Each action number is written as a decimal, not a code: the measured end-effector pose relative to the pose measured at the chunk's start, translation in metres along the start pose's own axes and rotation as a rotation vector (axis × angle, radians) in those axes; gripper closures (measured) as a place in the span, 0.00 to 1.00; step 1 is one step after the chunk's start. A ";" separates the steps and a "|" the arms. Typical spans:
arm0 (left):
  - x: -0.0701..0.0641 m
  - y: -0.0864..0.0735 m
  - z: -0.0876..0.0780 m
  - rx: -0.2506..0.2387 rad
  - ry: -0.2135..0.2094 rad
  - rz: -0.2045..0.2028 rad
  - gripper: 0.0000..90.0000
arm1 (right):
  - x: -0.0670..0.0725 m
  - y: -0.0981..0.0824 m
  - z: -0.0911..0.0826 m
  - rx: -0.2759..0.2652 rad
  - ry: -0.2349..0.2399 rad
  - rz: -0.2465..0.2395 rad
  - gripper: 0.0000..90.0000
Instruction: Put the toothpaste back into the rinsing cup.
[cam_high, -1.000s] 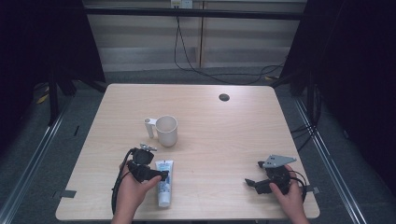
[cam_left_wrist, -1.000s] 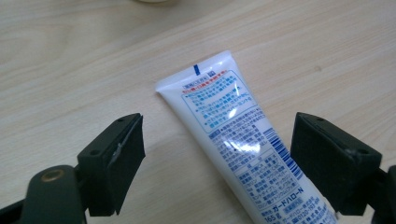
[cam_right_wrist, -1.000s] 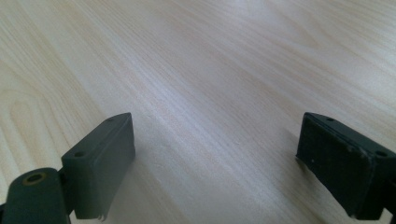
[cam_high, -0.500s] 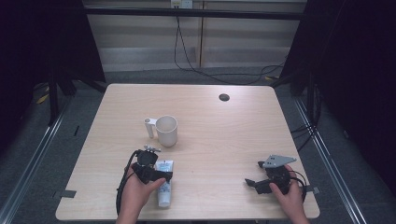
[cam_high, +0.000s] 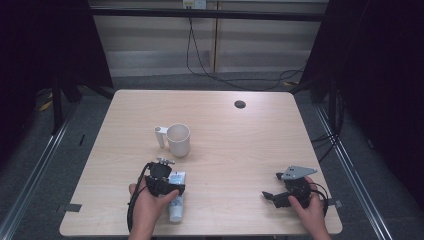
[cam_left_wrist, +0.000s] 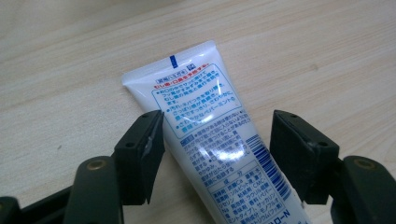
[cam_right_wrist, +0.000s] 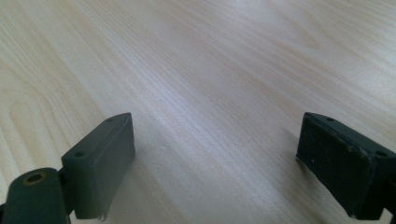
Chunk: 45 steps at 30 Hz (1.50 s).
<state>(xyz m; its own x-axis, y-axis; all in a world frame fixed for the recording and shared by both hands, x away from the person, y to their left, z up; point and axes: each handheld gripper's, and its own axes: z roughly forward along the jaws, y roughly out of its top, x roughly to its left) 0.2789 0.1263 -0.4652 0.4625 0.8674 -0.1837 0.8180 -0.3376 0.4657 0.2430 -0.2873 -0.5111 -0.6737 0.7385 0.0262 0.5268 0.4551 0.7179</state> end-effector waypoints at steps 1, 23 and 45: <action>0.000 0.000 0.000 0.000 0.000 0.000 0.40 | 0.000 0.000 0.000 0.000 0.000 0.000 0.12; -0.005 0.005 0.001 0.053 0.036 -0.076 0.45 | 0.000 0.000 0.000 0.000 0.003 -0.003 0.12; -0.014 0.012 0.004 0.123 0.056 -0.064 0.47 | -0.001 0.001 0.001 -0.001 0.009 -0.005 0.12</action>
<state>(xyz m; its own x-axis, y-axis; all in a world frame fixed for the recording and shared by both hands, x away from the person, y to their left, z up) 0.2841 0.1088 -0.4603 0.3915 0.9063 -0.1592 0.8823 -0.3207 0.3444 0.2444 -0.2871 -0.5112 -0.6811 0.7316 0.0291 0.5229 0.4582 0.7188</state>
